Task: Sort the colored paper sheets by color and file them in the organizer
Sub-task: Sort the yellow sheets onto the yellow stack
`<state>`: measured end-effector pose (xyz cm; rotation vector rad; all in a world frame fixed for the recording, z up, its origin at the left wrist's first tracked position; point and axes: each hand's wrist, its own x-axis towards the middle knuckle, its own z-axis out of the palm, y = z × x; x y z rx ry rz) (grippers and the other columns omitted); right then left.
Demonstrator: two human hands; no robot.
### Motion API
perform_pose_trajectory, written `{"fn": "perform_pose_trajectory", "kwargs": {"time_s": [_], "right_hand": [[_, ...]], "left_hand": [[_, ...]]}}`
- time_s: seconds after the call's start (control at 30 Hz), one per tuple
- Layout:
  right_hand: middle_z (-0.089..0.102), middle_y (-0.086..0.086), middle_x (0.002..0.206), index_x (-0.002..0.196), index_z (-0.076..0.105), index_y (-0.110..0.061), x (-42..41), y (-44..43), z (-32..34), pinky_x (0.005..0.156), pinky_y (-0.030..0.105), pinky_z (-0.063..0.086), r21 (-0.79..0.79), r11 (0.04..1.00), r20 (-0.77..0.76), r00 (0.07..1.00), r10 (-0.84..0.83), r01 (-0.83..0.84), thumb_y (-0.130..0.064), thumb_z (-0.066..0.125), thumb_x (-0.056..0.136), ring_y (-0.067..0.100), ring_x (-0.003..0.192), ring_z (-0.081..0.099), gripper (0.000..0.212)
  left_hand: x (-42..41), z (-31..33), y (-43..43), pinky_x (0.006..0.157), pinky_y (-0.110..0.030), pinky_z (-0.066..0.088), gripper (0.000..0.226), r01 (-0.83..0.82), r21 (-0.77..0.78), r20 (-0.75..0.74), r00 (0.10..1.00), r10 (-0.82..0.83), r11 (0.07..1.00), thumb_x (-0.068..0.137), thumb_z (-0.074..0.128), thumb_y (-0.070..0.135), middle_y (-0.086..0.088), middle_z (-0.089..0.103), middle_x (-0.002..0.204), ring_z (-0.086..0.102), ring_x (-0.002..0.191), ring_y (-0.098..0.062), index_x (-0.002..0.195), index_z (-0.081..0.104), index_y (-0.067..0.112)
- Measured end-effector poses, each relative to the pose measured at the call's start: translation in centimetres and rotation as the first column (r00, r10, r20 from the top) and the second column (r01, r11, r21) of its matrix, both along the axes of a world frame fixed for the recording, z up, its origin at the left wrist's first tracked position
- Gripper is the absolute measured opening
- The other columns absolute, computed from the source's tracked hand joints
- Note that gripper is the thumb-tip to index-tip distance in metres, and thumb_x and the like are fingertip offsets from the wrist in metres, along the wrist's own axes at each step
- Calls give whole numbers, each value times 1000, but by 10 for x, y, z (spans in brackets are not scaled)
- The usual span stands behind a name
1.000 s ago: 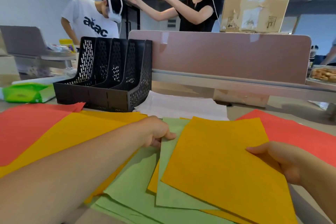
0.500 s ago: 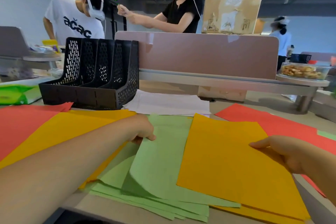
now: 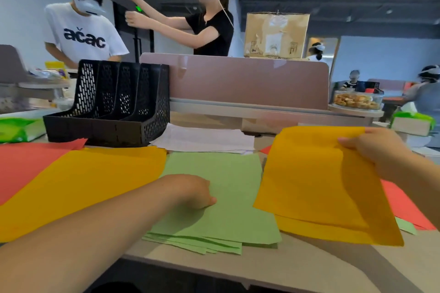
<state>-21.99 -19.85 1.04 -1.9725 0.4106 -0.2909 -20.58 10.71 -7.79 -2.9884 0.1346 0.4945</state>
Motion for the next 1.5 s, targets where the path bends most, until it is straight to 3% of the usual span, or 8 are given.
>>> {"fn": "perform_pose_trajectory", "kwargs": {"time_s": [0.17, 0.3, 0.53, 0.83, 0.93, 1.3, 1.4, 1.5], "right_hand": [[54, -1, 78, 131, 50, -13, -31, 19, 49, 53, 29, 43, -64, 994, 272, 957, 104, -90, -25, 57, 92, 15, 63, 52, 41], [54, -5, 97, 130, 48, -22, -46, 45, 77, 73, 38, 42, -114, 978, 426, 881, 204, -172, -32, 54, 92, 14, 71, 53, 40], [66, 0, 95, 115, 51, -24, -25, 77, 111, 67, 39, 51, 155, 928, 445, 862, 241, -339, -39, 62, 87, 23, 84, 64, 34], [47, 12, 68, 85, 52, -6, 66, 211, 34, 40, 24, 40, 310, 812, 41, 860, 508, -495, -13, 50, 96, 21, 50, 49, 13], [59, 22, 101, 116, 51, 3, 84, 275, -12, 60, 33, 47, 343, 763, -75, 794, 604, -548, -4, 52, 93, 27, 76, 55, 25], [43, 26, 139, 134, 40, 3, 83, 371, -85, 94, 35, 46, 381, 671, -222, 642, 734, -636, 3, 48, 93, 35, 119, 52, 41], [53, 25, 98, 136, 39, 2, 88, 368, -81, 80, 37, 53, 422, 638, -166, 637, 753, -644, 1, 45, 94, 30, 78, 52, 42], [40, 13, 71, 121, 44, -1, 95, 354, -78, 72, 37, 52, 487, 660, -168, 679, 714, -573, 2, 45, 94, 21, 56, 44, 27]], "left_hand": [[1, 19, -21, 114, -33, 24, 63, 40, -276, 156, 988, 3, 960, 99, 35, 48, -6, 24, 157, 27, 142, -24, 150, 26, 12], [1, 58, -37, 107, -37, 31, 70, 104, -869, 195, 971, 140, 483, 92, 42, 60, 1, 29, 155, 33, 138, -22, 149, 28, 22], [12, 128, 1, 99, -47, 47, 54, 129, -988, 98, 947, 305, -85, 84, 61, 52, -4, 67, 118, 64, 106, -25, 123, 60, 14], [-30, 110, 156, 83, -40, 53, 29, -182, -975, -98, 870, 482, 130, 88, 64, 5, -9, 70, 110, 65, 101, -27, 114, 64, 15], [-46, 78, 212, 106, -54, 37, 43, -336, -919, -138, 763, 631, 206, 77, 73, 0, -12, 62, 126, 50, 123, -34, 117, 64, 12], [-70, 13, 277, 90, -31, 40, 66, -542, -710, 10, 630, 777, 449, 81, 72, 3, -6, 44, 143, 45, 125, -28, 140, 46, 16], [-69, 15, 273, 67, -30, 46, 34, -521, -626, 168, 637, 752, 581, 83, 67, 4, -12, 58, 115, 58, 89, -26, 114, 59, 16], [-55, 19, 263, 79, -28, 47, 32, -449, -571, 351, 623, 699, 687, 85, 61, 5, -8, 58, 121, 57, 113, -27, 114, 61, 20]]}}
